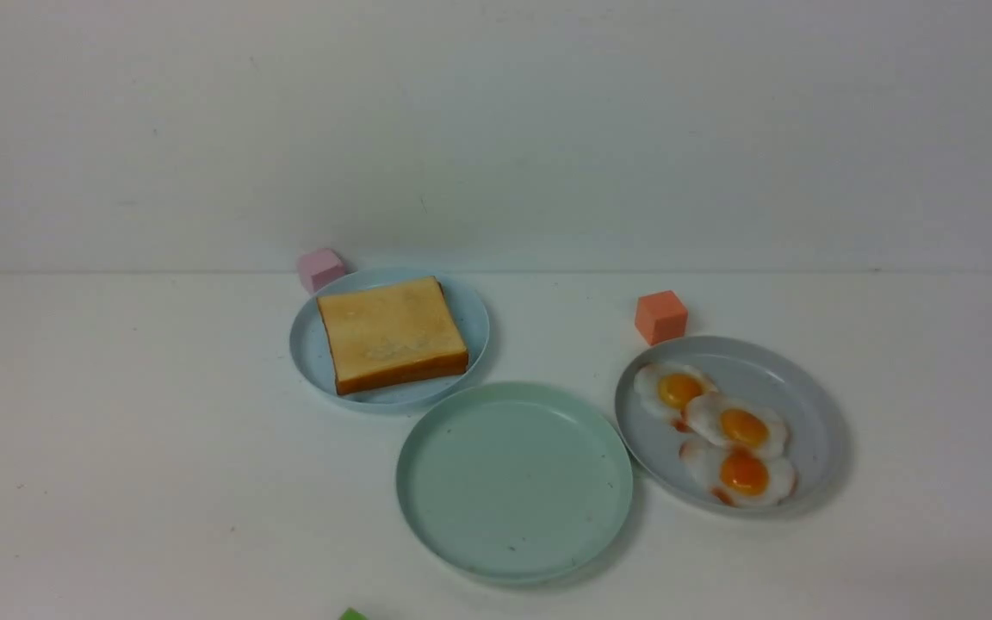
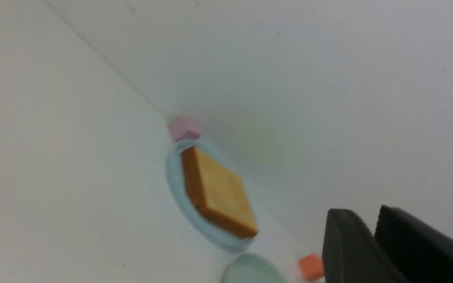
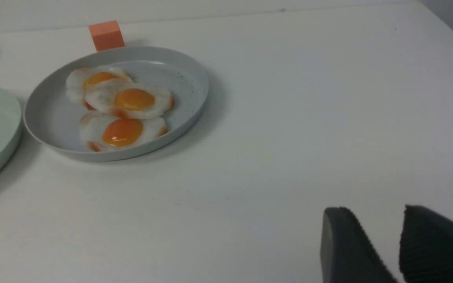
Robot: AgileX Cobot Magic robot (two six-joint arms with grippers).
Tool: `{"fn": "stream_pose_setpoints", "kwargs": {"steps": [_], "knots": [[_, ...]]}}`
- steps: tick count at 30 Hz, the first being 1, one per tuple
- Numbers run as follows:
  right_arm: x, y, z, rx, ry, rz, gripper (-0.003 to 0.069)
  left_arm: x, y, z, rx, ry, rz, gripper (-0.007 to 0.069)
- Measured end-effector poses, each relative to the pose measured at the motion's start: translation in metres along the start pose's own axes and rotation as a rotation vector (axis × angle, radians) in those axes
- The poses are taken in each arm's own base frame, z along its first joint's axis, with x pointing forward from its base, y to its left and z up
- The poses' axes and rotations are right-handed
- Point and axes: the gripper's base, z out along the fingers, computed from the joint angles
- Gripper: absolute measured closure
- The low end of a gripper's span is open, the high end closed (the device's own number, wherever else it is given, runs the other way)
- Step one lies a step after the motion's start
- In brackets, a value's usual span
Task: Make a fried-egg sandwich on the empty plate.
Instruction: Use the left arm to grab a slice of bread
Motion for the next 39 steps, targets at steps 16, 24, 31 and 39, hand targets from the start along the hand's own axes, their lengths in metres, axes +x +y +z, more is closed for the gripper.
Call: {"fn": "stream_pose_setpoints", "kwargs": {"steps": [16,24,31,39], "knots": [[-0.020,0.005,-0.002,-0.101,-0.241,0.384,0.0418,0.009,-0.095,0.088,0.007,0.877,0.584,0.0624],[-0.050,0.011,-0.016,-0.199,-0.187,0.599,0.0482,0.033,-0.101,0.132,-0.001,1.012,0.683,0.0636],[-0.129,0.034,-0.051,-0.374,0.304,0.148,0.0650,0.046,-0.120,0.201,0.042,1.091,0.814,0.0638],[-0.191,0.049,-0.064,-0.536,0.498,-0.153,0.0659,0.033,-0.101,0.292,0.051,1.097,0.863,0.0638]]}}
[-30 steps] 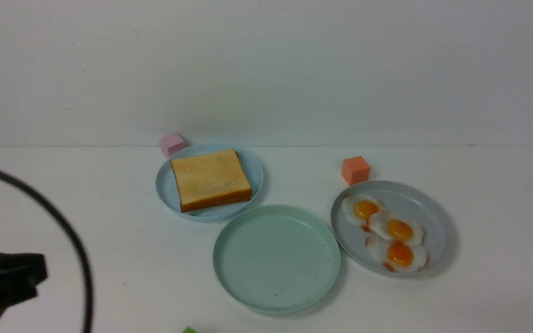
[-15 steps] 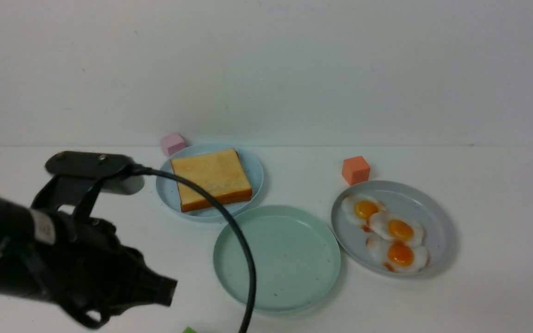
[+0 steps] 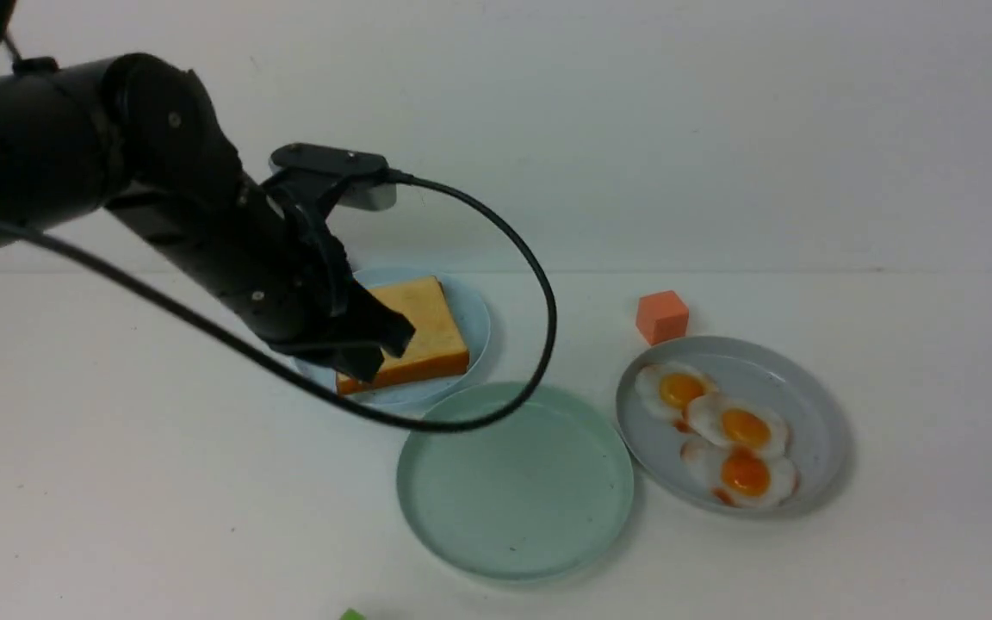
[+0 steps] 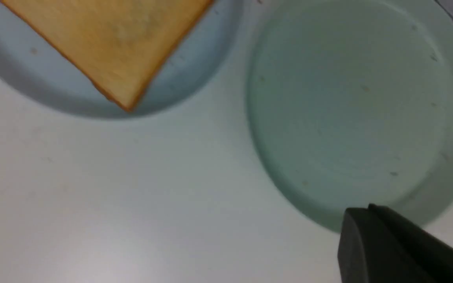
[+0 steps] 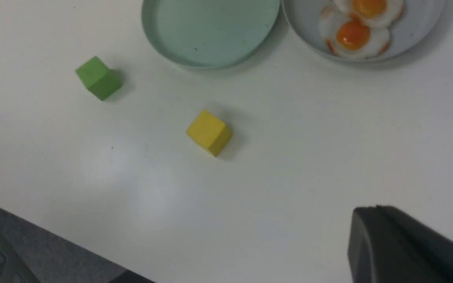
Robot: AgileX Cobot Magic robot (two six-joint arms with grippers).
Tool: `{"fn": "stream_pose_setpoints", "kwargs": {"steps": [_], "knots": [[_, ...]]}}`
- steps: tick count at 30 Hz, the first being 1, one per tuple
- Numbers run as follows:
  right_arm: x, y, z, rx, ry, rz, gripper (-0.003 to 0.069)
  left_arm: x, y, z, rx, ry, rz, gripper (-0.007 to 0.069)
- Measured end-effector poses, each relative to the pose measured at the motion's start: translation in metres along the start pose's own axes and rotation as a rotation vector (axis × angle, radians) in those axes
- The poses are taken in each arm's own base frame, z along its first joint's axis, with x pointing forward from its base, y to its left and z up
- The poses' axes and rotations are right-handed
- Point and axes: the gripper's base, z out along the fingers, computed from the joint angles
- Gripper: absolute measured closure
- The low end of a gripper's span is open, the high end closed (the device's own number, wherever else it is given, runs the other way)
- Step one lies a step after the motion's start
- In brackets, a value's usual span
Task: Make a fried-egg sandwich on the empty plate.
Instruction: Use the left arm to grab a slice of bread
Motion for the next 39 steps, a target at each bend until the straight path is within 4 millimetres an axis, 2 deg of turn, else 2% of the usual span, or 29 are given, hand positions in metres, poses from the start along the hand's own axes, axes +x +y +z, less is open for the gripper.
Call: {"fn": "stream_pose_setpoints", "kwargs": {"steps": [3,8,11,13,14,17,19,22,29,31,32,34,35,37,39], "knots": [[-0.006,0.007,-0.010,-0.056,-0.022,-0.049,0.0657,-0.016,0.010,0.013,-0.007,-0.009,0.074,0.0638],[-0.007,0.009,-0.012,-0.073,-0.022,-0.066,0.0654,-0.034,0.019,0.040,-0.005,-0.008,0.182,0.0605],[-0.007,0.009,-0.012,-0.075,-0.022,-0.068,0.0652,-0.038,0.027,0.060,-0.031,0.007,0.283,0.0505],[-0.007,0.010,-0.012,-0.077,-0.021,-0.068,0.0652,-0.039,0.030,0.065,-0.038,0.011,0.313,0.0461],[-0.006,0.010,-0.012,-0.079,-0.020,-0.067,0.0651,-0.038,0.033,0.074,-0.050,0.018,0.360,0.0384],[-0.006,0.010,-0.012,-0.079,-0.020,-0.067,0.0649,-0.037,0.039,0.090,-0.074,0.016,0.424,0.0271],[-0.007,0.010,-0.012,-0.079,-0.021,-0.067,0.0648,-0.036,0.042,0.101,-0.080,0.019,0.450,0.0223],[-0.007,0.010,-0.012,-0.079,-0.023,-0.067,0.0645,-0.032,0.045,0.115,-0.083,0.030,0.475,0.0198],[-0.007,0.010,-0.012,-0.080,-0.027,-0.065,0.0640,-0.030,0.051,0.129,-0.114,0.036,0.515,0.0209],[-0.007,0.010,-0.012,-0.080,-0.027,-0.065,0.0637,-0.030,0.053,0.133,-0.135,0.043,0.542,0.0260],[-0.007,0.010,-0.012,-0.080,-0.027,-0.065,0.0637,-0.030,0.053,0.133,-0.135,0.043,0.541,0.0260],[-0.007,0.010,-0.012,-0.080,-0.026,-0.064,0.0637,-0.031,0.054,0.133,-0.149,0.047,0.550,0.0380],[-0.007,0.010,-0.012,-0.080,-0.026,-0.064,0.0637,-0.031,0.054,0.133,-0.149,0.047,0.549,0.0380],[-0.007,0.010,-0.012,-0.080,-0.026,-0.063,0.0634,-0.031,0.053,0.132,-0.150,0.049,0.552,0.0508],[-0.007,0.010,-0.012,-0.080,-0.026,-0.062,0.0631,-0.032,0.052,0.130,-0.150,0.049,0.556,0.0577]]}}
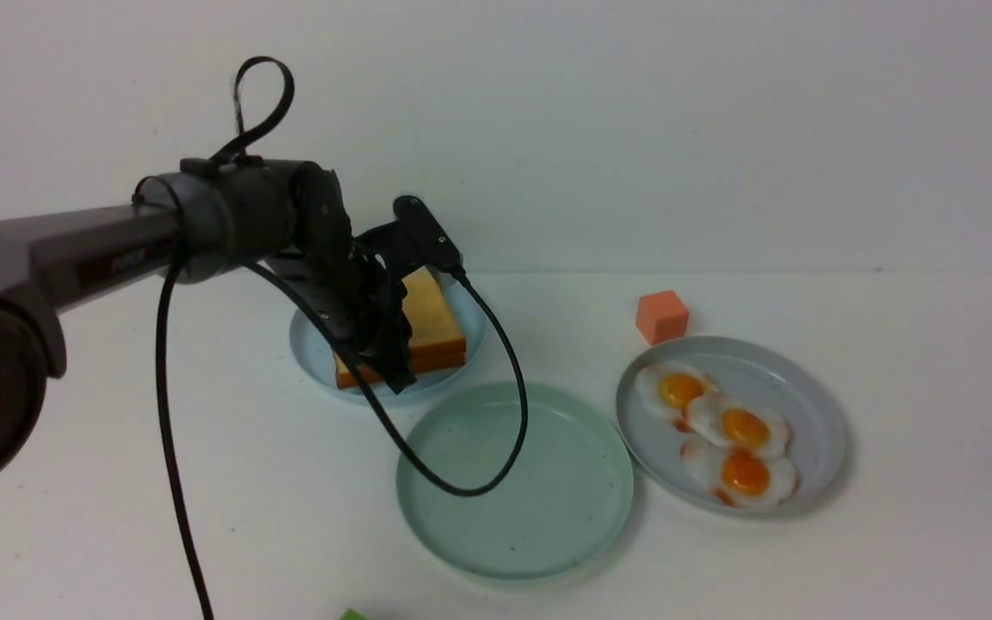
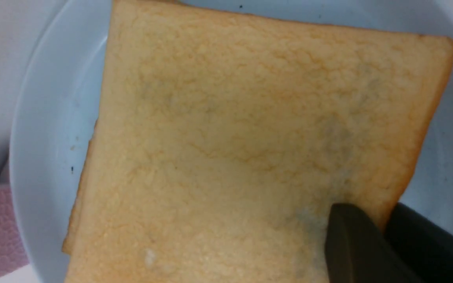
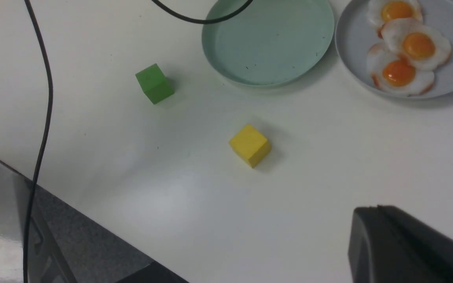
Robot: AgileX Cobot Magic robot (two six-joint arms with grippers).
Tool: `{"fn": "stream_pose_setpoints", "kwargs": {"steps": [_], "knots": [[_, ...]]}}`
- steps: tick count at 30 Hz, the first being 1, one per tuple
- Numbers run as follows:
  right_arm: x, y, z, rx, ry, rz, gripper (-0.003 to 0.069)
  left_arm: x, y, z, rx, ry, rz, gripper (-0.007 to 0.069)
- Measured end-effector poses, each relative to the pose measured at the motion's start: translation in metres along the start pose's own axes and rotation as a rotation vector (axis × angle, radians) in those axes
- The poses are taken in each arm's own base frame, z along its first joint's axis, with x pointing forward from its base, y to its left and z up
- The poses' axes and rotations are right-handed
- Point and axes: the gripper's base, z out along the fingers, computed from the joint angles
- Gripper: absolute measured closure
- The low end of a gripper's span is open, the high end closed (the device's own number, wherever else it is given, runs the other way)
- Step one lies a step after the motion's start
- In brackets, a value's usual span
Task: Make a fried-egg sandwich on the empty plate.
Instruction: Use the left arm to grab a slice of bread, then use the left arm to put a slice of bread into the empty plate in the middle
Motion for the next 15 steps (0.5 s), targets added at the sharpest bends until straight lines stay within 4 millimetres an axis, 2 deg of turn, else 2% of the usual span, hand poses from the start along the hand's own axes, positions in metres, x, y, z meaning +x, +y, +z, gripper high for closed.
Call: {"fn": "stream_pose_setpoints", "kwargs": {"steps": [1,4,6,8,10,12,13,15], "knots": [[0.000,0.000,0.000,0.000,0.000,0.000,0.0629,-0.001,0.000,-0.003,-0.003,-0.002,0.004,0.0599],[0.000,0.000,0.000,0.000,0.000,0.000,0.0627,-0.004,-0.002,-0.015,-0.002,0.006,0.023,0.0604],[0.000,0.000,0.000,0.000,0.000,0.000,0.0626,-0.010,-0.004,-0.031,-0.010,-0.003,0.034,0.0604],[0.000,0.000,0.000,0.000,0.000,0.000,0.0623,-0.021,-0.009,-0.057,-0.020,-0.032,0.021,0.0604],[0.000,0.000,0.000,0.002,0.000,-0.001,0.0620,-0.036,-0.021,-0.090,-0.026,-0.077,-0.014,0.0604],[0.000,0.000,0.000,0.003,0.000,-0.001,0.0619,-0.046,-0.038,-0.113,-0.019,-0.113,-0.050,0.0604],[0.000,0.000,0.000,0.004,0.000,-0.001,0.0618,-0.048,-0.043,-0.117,-0.015,-0.120,-0.055,0.0604],[0.000,-0.001,0.000,0.006,0.001,-0.002,0.0615,-0.051,-0.065,-0.127,0.014,-0.127,-0.068,0.0604]]}}
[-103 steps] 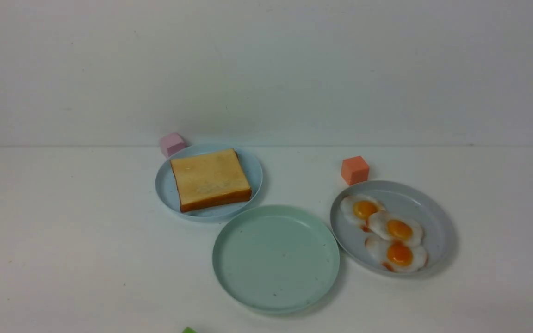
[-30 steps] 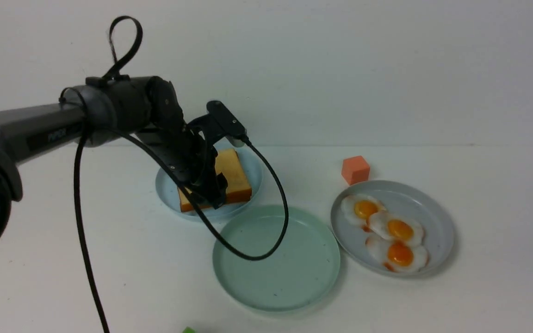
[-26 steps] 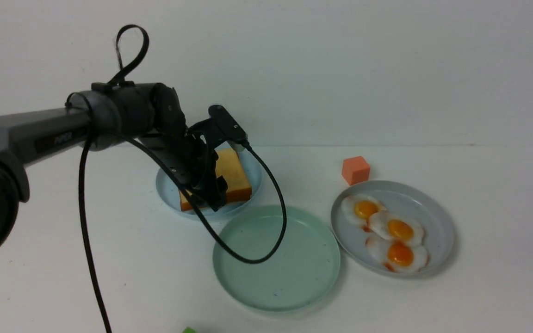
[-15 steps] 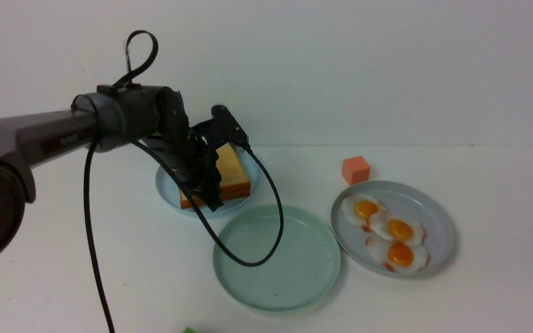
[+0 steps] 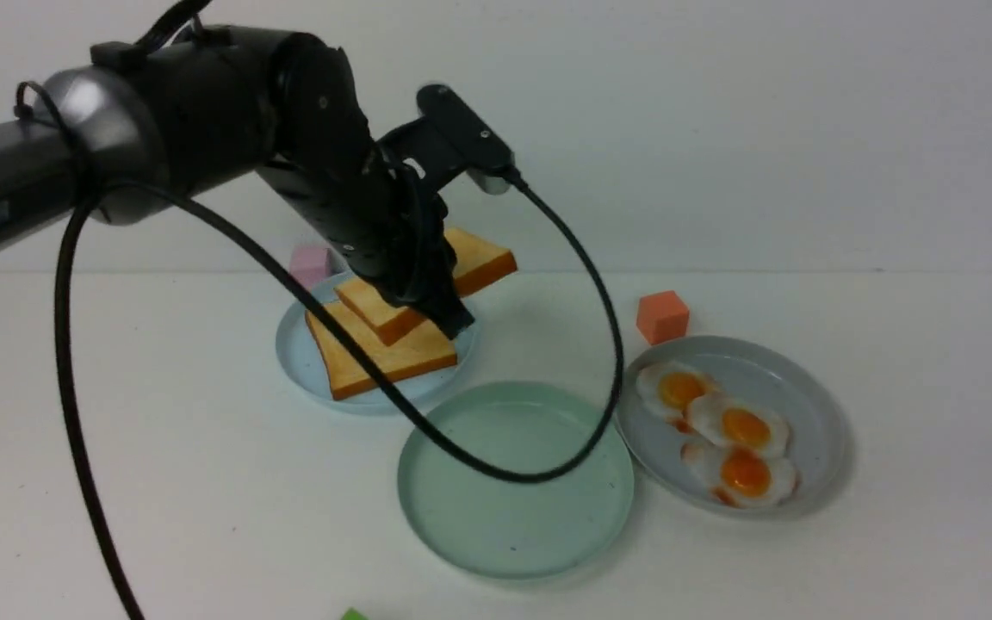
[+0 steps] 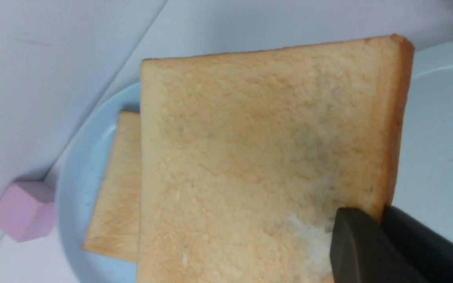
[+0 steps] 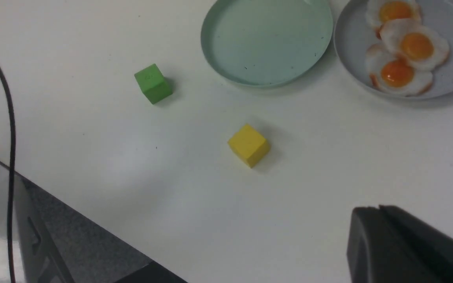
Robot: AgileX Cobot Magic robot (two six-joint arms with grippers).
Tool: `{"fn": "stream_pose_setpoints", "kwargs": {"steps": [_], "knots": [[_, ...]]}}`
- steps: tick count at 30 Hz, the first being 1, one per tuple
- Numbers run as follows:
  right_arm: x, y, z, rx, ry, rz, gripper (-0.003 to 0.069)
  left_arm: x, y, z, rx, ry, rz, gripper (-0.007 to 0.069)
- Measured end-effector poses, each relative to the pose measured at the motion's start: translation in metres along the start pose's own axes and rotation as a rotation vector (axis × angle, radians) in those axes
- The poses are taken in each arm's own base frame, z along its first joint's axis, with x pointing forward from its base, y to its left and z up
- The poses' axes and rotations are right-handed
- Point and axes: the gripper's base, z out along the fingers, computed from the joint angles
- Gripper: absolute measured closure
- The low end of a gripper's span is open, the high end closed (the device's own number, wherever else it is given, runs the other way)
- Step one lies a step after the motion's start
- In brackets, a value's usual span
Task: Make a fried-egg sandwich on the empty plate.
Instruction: Use the left arm to put a slice of bread into the empty plate in the middle
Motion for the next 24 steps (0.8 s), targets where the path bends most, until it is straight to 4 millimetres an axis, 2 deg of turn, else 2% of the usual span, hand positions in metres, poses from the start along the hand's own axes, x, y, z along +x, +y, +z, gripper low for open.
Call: {"fn": "stream_pose_setpoints", "kwargs": {"steps": [1,3,5,6,8,14,17,19,20,21,23,24], "knots": [[0.000,0.000,0.000,0.002,0.000,-0.001,0.0613,0.000,-0.022,-0.003,0.033,0.006,0.008,0.0604],[0.000,-0.001,0.000,0.009,0.001,-0.003,0.0612,0.005,-0.056,0.006,0.095,0.052,0.039,0.0604],[0.000,-0.001,0.000,0.013,0.001,-0.004,0.0610,0.009,-0.071,0.012,0.115,0.073,0.062,0.0604],[0.000,-0.002,0.000,0.017,0.002,-0.006,0.0610,0.013,-0.091,0.023,0.127,0.092,0.113,0.0604],[0.000,-0.002,0.000,0.020,0.002,-0.006,0.0609,0.016,-0.104,0.033,0.114,0.095,0.168,0.0604],[0.000,-0.002,0.000,0.020,0.002,-0.007,0.0609,0.016,-0.114,0.045,0.095,0.094,0.204,0.0605],[0.000,-0.002,0.000,0.020,0.002,-0.007,0.0604,0.017,-0.115,0.049,0.095,0.096,0.201,0.0577],[0.000,-0.002,0.000,0.020,0.002,-0.007,0.0601,0.017,-0.114,0.051,0.089,0.089,0.205,0.0522],[0.000,-0.002,0.000,0.020,0.002,-0.007,0.0599,0.017,-0.114,0.051,0.087,0.090,0.209,0.0468],[0.000,-0.002,0.000,0.020,0.002,-0.007,0.0599,0.017,-0.114,0.051,0.086,0.090,0.211,0.0460],[0.000,-0.002,0.001,0.020,0.004,-0.006,0.0595,0.017,-0.113,0.050,0.081,0.091,0.218,0.0335],[0.000,-0.002,0.001,0.020,0.006,-0.005,0.0594,0.017,-0.113,0.049,0.079,0.091,0.219,0.0295]]}}
